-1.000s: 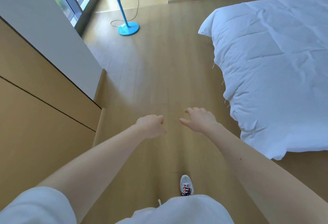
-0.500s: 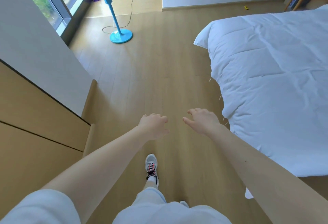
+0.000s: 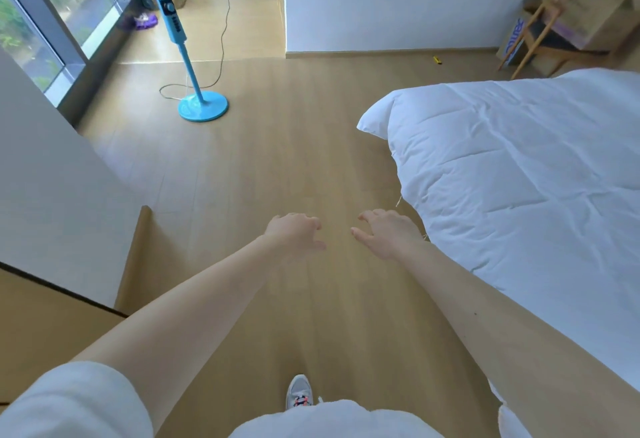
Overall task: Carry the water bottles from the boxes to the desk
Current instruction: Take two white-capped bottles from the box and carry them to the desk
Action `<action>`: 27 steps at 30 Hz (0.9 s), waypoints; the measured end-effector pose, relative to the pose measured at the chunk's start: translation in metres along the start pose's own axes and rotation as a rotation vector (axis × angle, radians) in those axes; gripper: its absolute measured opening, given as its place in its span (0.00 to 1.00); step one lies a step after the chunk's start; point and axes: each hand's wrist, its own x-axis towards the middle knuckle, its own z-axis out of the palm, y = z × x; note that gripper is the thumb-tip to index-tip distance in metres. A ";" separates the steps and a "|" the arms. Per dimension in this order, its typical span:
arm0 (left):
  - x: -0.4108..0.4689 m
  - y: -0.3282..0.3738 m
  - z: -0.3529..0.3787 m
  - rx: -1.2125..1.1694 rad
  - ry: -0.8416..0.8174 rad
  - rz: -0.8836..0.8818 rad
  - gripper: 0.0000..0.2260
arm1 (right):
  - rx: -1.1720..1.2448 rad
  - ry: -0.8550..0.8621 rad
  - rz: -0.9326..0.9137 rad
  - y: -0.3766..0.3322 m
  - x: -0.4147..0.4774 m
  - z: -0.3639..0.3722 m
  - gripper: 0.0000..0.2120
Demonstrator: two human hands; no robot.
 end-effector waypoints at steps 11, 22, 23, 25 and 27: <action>0.075 -0.051 -0.035 -0.013 -0.008 0.022 0.24 | -0.044 -0.016 -0.013 -0.011 0.088 -0.045 0.26; 0.195 -0.099 -0.100 -0.038 -0.037 -0.141 0.24 | -0.003 -0.039 -0.154 0.004 0.255 -0.098 0.25; 0.208 -0.099 -0.108 -0.033 -0.050 -0.148 0.24 | 0.008 -0.042 -0.157 0.009 0.269 -0.105 0.25; 0.237 -0.097 -0.125 -0.018 -0.064 -0.152 0.24 | 0.032 -0.045 -0.159 0.021 0.297 -0.118 0.25; 0.264 -0.095 -0.142 -0.001 -0.072 -0.152 0.24 | 0.059 -0.044 -0.150 0.034 0.321 -0.128 0.25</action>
